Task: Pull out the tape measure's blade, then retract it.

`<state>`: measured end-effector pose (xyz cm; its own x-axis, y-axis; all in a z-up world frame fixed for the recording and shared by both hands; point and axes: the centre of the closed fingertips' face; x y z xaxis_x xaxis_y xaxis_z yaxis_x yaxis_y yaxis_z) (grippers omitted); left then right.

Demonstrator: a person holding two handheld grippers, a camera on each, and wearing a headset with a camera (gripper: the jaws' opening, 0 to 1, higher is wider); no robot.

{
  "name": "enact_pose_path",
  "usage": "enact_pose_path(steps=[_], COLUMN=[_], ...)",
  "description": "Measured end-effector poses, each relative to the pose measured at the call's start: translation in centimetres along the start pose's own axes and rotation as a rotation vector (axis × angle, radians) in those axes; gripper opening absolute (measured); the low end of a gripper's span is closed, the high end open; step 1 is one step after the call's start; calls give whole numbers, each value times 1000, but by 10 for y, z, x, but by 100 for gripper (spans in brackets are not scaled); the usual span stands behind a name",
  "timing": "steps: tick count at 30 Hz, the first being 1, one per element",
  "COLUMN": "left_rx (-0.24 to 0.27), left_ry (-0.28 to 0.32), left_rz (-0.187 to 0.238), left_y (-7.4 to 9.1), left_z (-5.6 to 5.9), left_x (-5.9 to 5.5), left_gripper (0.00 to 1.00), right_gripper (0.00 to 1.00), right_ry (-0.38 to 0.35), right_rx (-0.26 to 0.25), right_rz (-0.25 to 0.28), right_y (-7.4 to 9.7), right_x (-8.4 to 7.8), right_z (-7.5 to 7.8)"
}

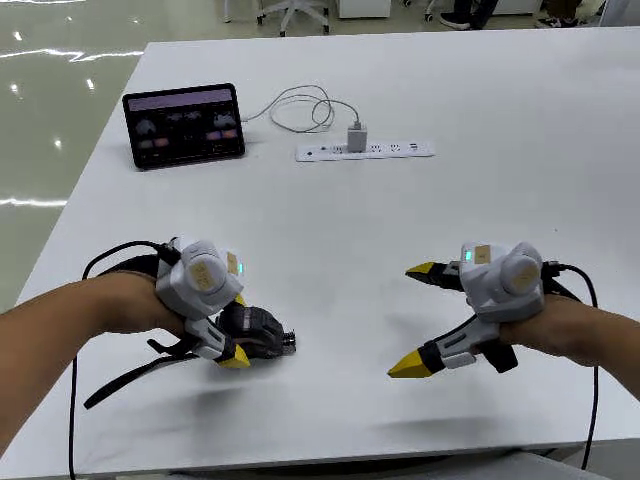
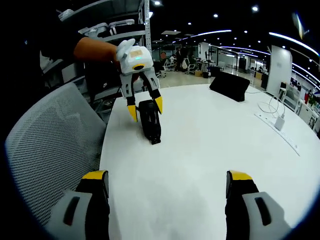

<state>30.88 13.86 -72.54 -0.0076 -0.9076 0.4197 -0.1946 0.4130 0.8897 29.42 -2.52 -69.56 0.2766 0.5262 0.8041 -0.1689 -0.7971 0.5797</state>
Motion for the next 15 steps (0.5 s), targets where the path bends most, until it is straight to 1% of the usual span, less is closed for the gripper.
enact_pose_path(steps=[1, 2, 3, 6, 12, 14, 15], left_rx=[-62, -60, -67, -66, -71, -72, -71], left_ry=[46, 31, 15, 19, -2, -16, -15], left_rz=[2, 5, 6, 10, 18, 19, 18], left_y=[1, 2, 2, 3, 2, 2, 2], left_z=[11, 9, 11, 11, 13, 14, 14], left_x=[-2, -1, -1, -1, 3, 3, 3], left_gripper=[32, 31, 31, 31, 31, 31, 31], right_gripper=[93, 92, 91, 86, 84, 81, 79], right_ry=[6, 12, 18, 29, 42, 37, 49], right_rx=[6, 9, 16, 35, 62, 68, 89], right_rz=[-4, -8, -14, -19, -27, -33, -48], right_y=[-4, -7, -12, -21, -39, -49, -54], right_x=[1, 1, 2, 8, 15, 15, 13], right_z=[-1, -2, -2, -5, -12, -17, -23])
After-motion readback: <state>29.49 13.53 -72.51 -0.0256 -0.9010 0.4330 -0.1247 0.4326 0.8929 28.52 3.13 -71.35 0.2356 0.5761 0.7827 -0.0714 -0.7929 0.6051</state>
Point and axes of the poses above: the centre of the closed fingertips' face, and the gripper's own axes: y roughly backward along the fingers, z roughly to its right, x roughly out of its top, and after that the axes turned 6 degrees about -y, right-handed
